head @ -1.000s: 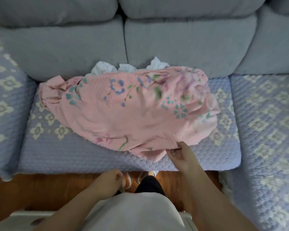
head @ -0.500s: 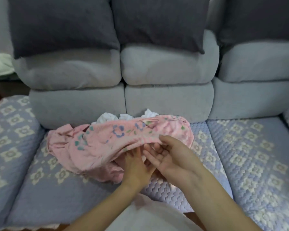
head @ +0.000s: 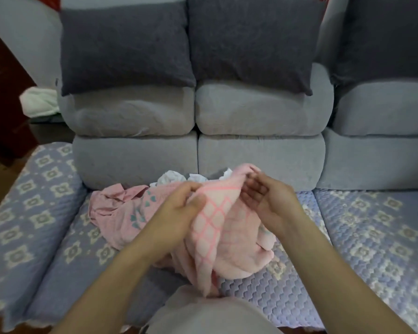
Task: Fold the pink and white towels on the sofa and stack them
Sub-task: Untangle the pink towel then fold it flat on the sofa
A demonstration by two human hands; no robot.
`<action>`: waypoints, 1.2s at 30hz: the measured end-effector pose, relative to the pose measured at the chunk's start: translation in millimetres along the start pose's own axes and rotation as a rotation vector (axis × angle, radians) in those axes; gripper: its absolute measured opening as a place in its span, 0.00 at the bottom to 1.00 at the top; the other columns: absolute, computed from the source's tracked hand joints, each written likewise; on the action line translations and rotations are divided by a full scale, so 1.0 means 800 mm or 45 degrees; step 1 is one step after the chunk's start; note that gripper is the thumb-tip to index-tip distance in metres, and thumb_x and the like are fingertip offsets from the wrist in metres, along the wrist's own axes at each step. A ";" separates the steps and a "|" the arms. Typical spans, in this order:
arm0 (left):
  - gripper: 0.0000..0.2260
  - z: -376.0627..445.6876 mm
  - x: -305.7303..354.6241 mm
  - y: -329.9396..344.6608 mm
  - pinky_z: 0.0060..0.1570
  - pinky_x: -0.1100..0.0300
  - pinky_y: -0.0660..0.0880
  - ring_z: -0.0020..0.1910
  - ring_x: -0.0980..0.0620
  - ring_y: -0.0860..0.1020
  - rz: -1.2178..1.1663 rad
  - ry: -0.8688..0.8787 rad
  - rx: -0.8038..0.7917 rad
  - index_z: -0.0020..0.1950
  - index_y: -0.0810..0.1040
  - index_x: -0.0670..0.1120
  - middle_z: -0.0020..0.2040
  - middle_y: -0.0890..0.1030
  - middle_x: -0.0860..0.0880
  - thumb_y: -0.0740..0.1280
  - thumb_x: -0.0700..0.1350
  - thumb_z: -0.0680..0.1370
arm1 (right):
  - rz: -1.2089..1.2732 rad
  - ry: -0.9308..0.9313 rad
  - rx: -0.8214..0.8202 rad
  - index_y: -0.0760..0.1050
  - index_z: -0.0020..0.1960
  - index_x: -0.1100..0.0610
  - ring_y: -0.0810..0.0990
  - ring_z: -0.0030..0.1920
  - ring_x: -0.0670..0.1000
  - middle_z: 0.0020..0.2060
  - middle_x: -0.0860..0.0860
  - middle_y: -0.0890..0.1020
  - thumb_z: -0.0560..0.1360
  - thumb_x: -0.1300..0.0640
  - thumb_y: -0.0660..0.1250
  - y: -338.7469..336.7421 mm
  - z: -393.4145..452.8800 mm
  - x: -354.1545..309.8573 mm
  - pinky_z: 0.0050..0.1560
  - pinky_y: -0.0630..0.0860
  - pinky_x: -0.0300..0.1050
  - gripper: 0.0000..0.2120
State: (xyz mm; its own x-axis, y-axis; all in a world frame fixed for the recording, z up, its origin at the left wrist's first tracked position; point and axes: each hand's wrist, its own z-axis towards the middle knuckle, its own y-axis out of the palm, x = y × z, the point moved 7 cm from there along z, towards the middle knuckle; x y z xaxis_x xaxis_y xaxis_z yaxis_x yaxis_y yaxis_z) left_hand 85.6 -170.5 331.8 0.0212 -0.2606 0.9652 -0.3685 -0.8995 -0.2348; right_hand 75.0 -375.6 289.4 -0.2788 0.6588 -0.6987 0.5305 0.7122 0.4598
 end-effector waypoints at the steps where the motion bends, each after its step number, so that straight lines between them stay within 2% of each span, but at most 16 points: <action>1: 0.06 0.004 0.005 -0.010 0.51 0.63 0.77 0.48 0.61 0.81 -0.113 -0.031 0.058 0.52 0.80 0.53 0.49 0.84 0.57 0.63 0.45 0.83 | -0.200 -0.175 -0.067 0.80 0.50 0.58 0.80 0.44 0.54 0.43 0.55 0.83 0.80 0.65 0.64 0.005 -0.007 -0.002 0.48 0.77 0.45 0.07; 3: 0.08 0.011 0.009 -0.025 0.53 0.54 0.76 0.48 0.54 0.81 -0.291 -0.085 0.133 0.51 0.81 0.51 0.49 0.85 0.49 0.63 0.43 0.83 | -0.756 -0.522 -0.180 0.78 0.57 0.50 0.81 0.55 0.51 0.55 0.50 0.83 0.77 0.67 0.67 0.009 -0.025 0.009 0.56 0.78 0.46 0.15; 5: 0.08 0.016 0.007 -0.032 0.56 0.51 0.75 0.50 0.49 0.80 -0.434 -0.143 0.123 0.52 0.81 0.47 0.50 0.84 0.45 0.62 0.41 0.83 | -1.332 -0.722 -0.311 0.70 0.68 0.43 0.74 0.65 0.45 0.66 0.45 0.75 0.75 0.60 0.71 0.014 -0.036 0.047 0.65 0.74 0.45 0.25; 7: 0.09 0.016 0.005 -0.031 0.56 0.51 0.76 0.51 0.47 0.80 -0.459 -0.212 0.081 0.55 0.81 0.44 0.52 0.84 0.42 0.61 0.40 0.83 | -1.565 -0.815 -0.410 0.60 0.77 0.45 0.64 0.73 0.46 0.73 0.45 0.65 0.73 0.49 0.72 0.021 -0.038 0.085 0.72 0.65 0.46 0.36; 10: 0.09 0.013 0.008 -0.031 0.57 0.49 0.76 0.51 0.46 0.81 -0.442 -0.243 0.050 0.57 0.79 0.41 0.53 0.84 0.40 0.60 0.39 0.84 | -1.459 -0.893 -0.423 0.62 0.75 0.48 0.61 0.73 0.45 0.70 0.47 0.64 0.71 0.41 0.65 0.044 -0.048 0.098 0.72 0.64 0.41 0.35; 14: 0.07 0.010 0.008 -0.035 0.59 0.48 0.75 0.52 0.45 0.80 -0.414 -0.239 0.069 0.53 0.80 0.42 0.52 0.84 0.40 0.62 0.40 0.83 | -1.389 -1.075 -0.389 0.69 0.55 0.44 0.70 0.53 0.45 0.50 0.46 0.70 0.73 0.49 0.62 0.058 -0.075 0.089 0.50 0.71 0.37 0.11; 17: 0.07 0.006 0.008 -0.030 0.58 0.49 0.72 0.50 0.49 0.77 -0.225 -0.188 -0.027 0.48 0.82 0.44 0.48 0.82 0.42 0.66 0.45 0.78 | -1.481 -1.138 -0.294 0.66 0.45 0.42 0.70 0.43 0.47 0.40 0.43 0.71 0.72 0.52 0.59 0.042 -0.068 0.084 0.43 0.66 0.42 0.05; 20: 0.09 0.003 0.004 -0.034 0.53 0.57 0.70 0.49 0.56 0.77 0.073 -0.176 -0.086 0.47 0.83 0.46 0.46 0.83 0.51 0.63 0.41 0.83 | -1.485 -1.144 -0.218 0.72 0.43 0.46 0.74 0.42 0.48 0.39 0.43 0.75 0.73 0.56 0.64 0.016 -0.058 0.076 0.44 0.68 0.41 0.05; 22: 0.12 0.005 -0.010 -0.050 0.51 0.56 0.71 0.48 0.54 0.77 0.175 -0.238 -0.062 0.48 0.84 0.48 0.49 0.84 0.47 0.62 0.40 0.84 | -1.509 -1.141 -0.117 0.76 0.42 0.51 0.76 0.42 0.46 0.39 0.44 0.77 0.75 0.59 0.70 -0.009 -0.053 0.066 0.44 0.72 0.42 0.05; 24: 0.13 0.005 -0.023 -0.069 0.50 0.52 0.72 0.47 0.48 0.77 0.146 -0.290 -0.018 0.47 0.84 0.48 0.49 0.84 0.42 0.61 0.40 0.84 | -1.533 -1.083 -0.015 0.78 0.43 0.53 0.77 0.41 0.43 0.39 0.44 0.79 0.77 0.60 0.70 -0.030 -0.052 0.045 0.43 0.75 0.42 0.05; 26: 0.12 0.006 -0.032 -0.091 0.48 0.54 0.73 0.44 0.49 0.78 0.189 -0.290 0.081 0.46 0.84 0.47 0.48 0.86 0.44 0.63 0.40 0.83 | -1.478 -0.942 0.039 0.76 0.42 0.53 0.78 0.39 0.41 0.38 0.43 0.79 0.80 0.60 0.66 -0.048 -0.050 0.021 0.40 0.75 0.37 0.08; 27: 0.10 0.009 -0.033 -0.100 0.44 0.58 0.74 0.42 0.52 0.79 0.243 -0.262 0.142 0.46 0.84 0.47 0.45 0.86 0.48 0.65 0.40 0.82 | -1.397 -0.853 0.049 0.75 0.42 0.54 0.77 0.38 0.42 0.37 0.45 0.79 0.81 0.61 0.63 -0.055 -0.051 0.009 0.38 0.73 0.35 0.09; 29: 0.08 0.014 -0.034 -0.108 0.40 0.60 0.73 0.40 0.54 0.78 0.329 -0.194 0.302 0.44 0.81 0.48 0.39 0.84 0.53 0.67 0.41 0.81 | -1.189 -0.719 0.029 0.75 0.45 0.58 0.78 0.42 0.54 0.40 0.54 0.80 0.83 0.61 0.58 -0.054 -0.057 -0.011 0.40 0.74 0.43 0.11; 32: 0.04 0.016 -0.019 -0.079 0.52 0.52 0.73 0.51 0.44 0.78 0.711 -0.015 0.581 0.47 0.78 0.50 0.49 0.80 0.49 0.66 0.42 0.81 | -1.028 -0.572 -0.055 0.74 0.50 0.62 0.79 0.45 0.57 0.46 0.60 0.80 0.85 0.55 0.54 -0.020 -0.070 -0.021 0.48 0.77 0.51 0.14; 34: 0.07 -0.003 0.001 -0.025 0.56 0.55 0.71 0.56 0.48 0.74 0.673 0.203 0.594 0.57 0.77 0.49 0.56 0.73 0.50 0.65 0.50 0.81 | -0.888 -0.467 -0.082 0.74 0.51 0.64 0.77 0.42 0.55 0.43 0.61 0.79 0.85 0.52 0.56 0.004 -0.071 -0.026 0.44 0.76 0.51 0.15; 36: 0.12 -0.033 0.021 0.031 0.51 0.62 0.72 0.52 0.54 0.74 0.456 0.415 0.458 0.57 0.73 0.51 0.54 0.71 0.53 0.64 0.57 0.80 | -0.683 -0.326 -0.090 0.74 0.50 0.66 0.77 0.40 0.54 0.39 0.59 0.78 0.84 0.54 0.60 0.018 -0.064 -0.035 0.41 0.75 0.52 0.15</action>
State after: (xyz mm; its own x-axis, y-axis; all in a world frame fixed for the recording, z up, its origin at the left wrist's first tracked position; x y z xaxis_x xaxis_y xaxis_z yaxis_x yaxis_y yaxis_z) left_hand 52.0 -188.2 344.9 -0.3531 -0.4997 0.7909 0.0385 -0.8524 -0.5214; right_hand 49.8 -371.1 343.5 -0.2866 0.1295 -0.9493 0.3122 0.9494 0.0353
